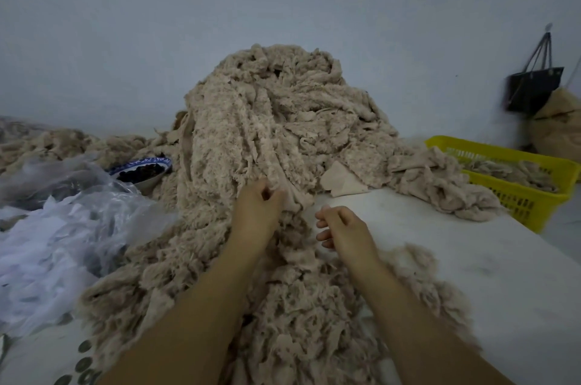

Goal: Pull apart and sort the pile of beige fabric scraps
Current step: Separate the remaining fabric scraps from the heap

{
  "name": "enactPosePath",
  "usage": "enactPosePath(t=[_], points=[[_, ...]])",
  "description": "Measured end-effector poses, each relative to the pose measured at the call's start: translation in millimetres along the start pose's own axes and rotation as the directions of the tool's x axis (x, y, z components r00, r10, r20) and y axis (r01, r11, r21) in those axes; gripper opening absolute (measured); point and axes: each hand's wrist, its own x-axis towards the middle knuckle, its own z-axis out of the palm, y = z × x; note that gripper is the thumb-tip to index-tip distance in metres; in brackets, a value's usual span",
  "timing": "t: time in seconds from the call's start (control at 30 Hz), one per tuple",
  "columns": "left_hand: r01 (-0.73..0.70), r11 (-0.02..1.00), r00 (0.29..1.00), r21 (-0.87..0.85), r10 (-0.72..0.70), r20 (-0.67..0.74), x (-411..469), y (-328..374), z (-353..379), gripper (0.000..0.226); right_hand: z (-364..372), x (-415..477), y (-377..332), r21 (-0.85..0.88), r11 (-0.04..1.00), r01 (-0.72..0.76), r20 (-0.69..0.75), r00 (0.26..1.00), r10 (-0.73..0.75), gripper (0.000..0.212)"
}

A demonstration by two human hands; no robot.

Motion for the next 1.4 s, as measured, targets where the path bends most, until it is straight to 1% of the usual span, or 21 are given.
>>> enactPosePath(t=[0.07, 0.1, 0.17, 0.2, 0.23, 0.3, 0.4, 0.5, 0.6, 0.67, 0.73, 0.77, 0.83, 0.9, 0.97, 1.03, 1.1, 1.2, 1.27, 1.33, 1.4], points=[[-0.075, 0.995, 0.996, 0.059, 0.072, 0.048, -3, 7, -1, 0.024, 3, 0, -4, 0.076, 0.997, -0.034, 0.021, 0.999, 0.032, 0.028], [-0.165, 0.984, 0.982, 0.071, 0.158, 0.100, -11, 10, 0, 0.020, 5, -1, -8, 0.162, 0.984, -0.074, 0.051, 0.996, 0.067, 0.033], [-0.385, 0.921, 0.887, 0.066, 0.350, 0.300, -34, 8, 6, 0.019, 7, -3, -14, 0.336, 0.927, -0.164, 0.148, 0.982, 0.119, 0.043], [-0.445, 0.894, 0.831, 0.053, 0.390, 0.396, -47, 4, 8, 0.023, 8, -6, -16, 0.372, 0.907, -0.197, 0.191, 0.973, 0.133, 0.045], [-0.460, 0.887, 0.798, 0.046, 0.390, 0.459, -55, -2, 8, 0.027, 9, -7, -17, 0.369, 0.904, -0.216, 0.227, 0.964, 0.138, 0.043], [-0.383, 0.924, 0.806, 0.014, 0.326, 0.494, -62, -13, 6, 0.031, 10, -8, -14, 0.300, 0.932, -0.203, 0.244, 0.961, 0.131, 0.037], [-0.192, 0.974, 0.885, -0.117, 0.223, 0.408, -61, -18, 4, 0.034, 12, -9, -17, 0.180, 0.982, -0.066, 0.074, 0.996, 0.053, 0.025], [-0.127, 0.977, 0.931, -0.170, 0.176, 0.321, -59, -15, 8, 0.046, 19, -12, -20, 0.269, 0.963, -0.001, -0.011, 1.000, 0.004, 0.030], [0.049, 0.962, 0.950, -0.269, 0.039, 0.311, -58, -16, 5, 0.043, 20, -14, -22, 0.361, 0.932, -0.021, 0.009, 1.000, 0.019, 0.028], [0.206, 0.861, 0.956, -0.465, -0.077, 0.282, -55, -20, -1, 0.027, 17, -14, -24, 0.327, 0.945, -0.003, -0.005, 1.000, 0.005, 0.028], [0.328, 0.665, 0.944, -0.671, -0.197, 0.266, -51, -22, -6, 0.028, 16, -17, -22, 0.194, 0.979, 0.063, 0.030, 0.997, -0.070, 0.047], [0.355, 0.592, 0.934, -0.724, -0.261, 0.244, -49, -23, -8, 0.029, 17, -20, -21, 0.115, 0.987, 0.116, 0.100, 0.987, -0.128, 0.053], [0.394, 0.526, 0.911, -0.753, -0.331, 0.246, -45, -24, -9, 0.031, 21, -25, -17, 0.010, 0.972, 0.235, 0.270, 0.935, -0.229, 0.058], [0.427, 0.506, 0.901, -0.749, -0.314, 0.301, -43, -24, -11, 0.032, 23, -28, -15, -0.033, 0.955, 0.296, 0.380, 0.887, -0.262, 0.058], [0.433, 0.538, 0.901, -0.723, -0.262, 0.345, -43, -22, -13, 0.043, 24, -29, -13, -0.077, 0.943, 0.325, 0.446, 0.857, -0.259, 0.056], [0.433, 0.565, 0.901, -0.702, -0.265, 0.342, -43, -21, -12, 0.056, 25, -30, -12, -0.143, 0.921, 0.363, 0.488, 0.835, -0.253, 0.056], [0.436, 0.552, 0.900, -0.711, -0.288, 0.329, -43, -21, -9, 0.058, 25, -31, -11, -0.188, 0.910, 0.370, 0.507, 0.830, -0.233, 0.055], [0.492, 0.456, 0.868, -0.742, -0.324, 0.376, -41, -22, -10, 0.059, 27, -31, -12, -0.211, 0.893, 0.399, 0.461, 0.846, -0.269, 0.054], [0.509, 0.413, 0.859, -0.755, -0.292, 0.420, -40, -23, -12, 0.056, 29, -30, -17, -0.180, 0.901, 0.395, 0.391, 0.869, -0.303, 0.049], [0.471, 0.445, 0.882, -0.761, -0.219, 0.417, -40, -24, -13, 0.053, 28, -28, -22, -0.114, 0.931, 0.346, 0.299, 0.906, -0.300, 0.039], [0.407, 0.549, 0.910, -0.730, -0.173, 0.377, -42, -25, -12, 0.047, 25, -27, -27, -0.037, 0.976, 0.216, 0.243, 0.949, -0.201, 0.039]])
